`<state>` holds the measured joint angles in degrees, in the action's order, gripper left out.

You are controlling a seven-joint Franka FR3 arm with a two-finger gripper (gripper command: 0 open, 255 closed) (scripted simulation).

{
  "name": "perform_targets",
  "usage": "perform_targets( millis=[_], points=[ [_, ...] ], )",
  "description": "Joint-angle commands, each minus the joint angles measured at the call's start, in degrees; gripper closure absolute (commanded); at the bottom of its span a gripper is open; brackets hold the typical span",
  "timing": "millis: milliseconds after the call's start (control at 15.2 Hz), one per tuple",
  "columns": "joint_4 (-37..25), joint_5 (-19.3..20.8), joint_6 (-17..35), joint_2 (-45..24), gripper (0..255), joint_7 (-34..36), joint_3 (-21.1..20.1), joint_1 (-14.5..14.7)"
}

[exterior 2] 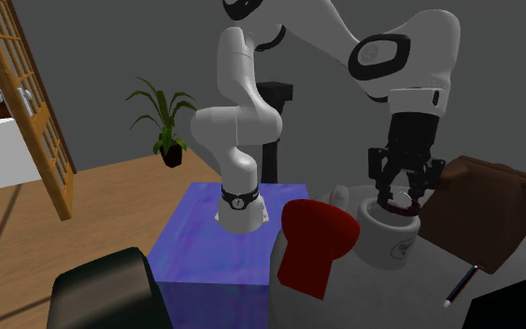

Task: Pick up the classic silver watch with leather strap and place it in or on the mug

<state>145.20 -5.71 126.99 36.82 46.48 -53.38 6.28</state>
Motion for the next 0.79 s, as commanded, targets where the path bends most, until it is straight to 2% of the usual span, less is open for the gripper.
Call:
perform_targets(
  millis=[0, 198, 264, 594, 726],
  points=[
    [0.1, 0.0, 0.1, 0.0, 255, 0.0, 0.0, 0.0],
    [0.1, 0.0, 0.1, -0.1, 255, 0.0, 0.0, 0.0],
    [0.1, 0.0, 0.1, -0.1, 0, 0.0, 0.0, 0.0],
    [0.1, 0.0, 0.1, -0.1, 0, 0.0, 0.0, 0.0],
    [-2.2, -0.6, -4.3, 1.9, 0, -0.5, 1.7, 1.7]
  ],
)
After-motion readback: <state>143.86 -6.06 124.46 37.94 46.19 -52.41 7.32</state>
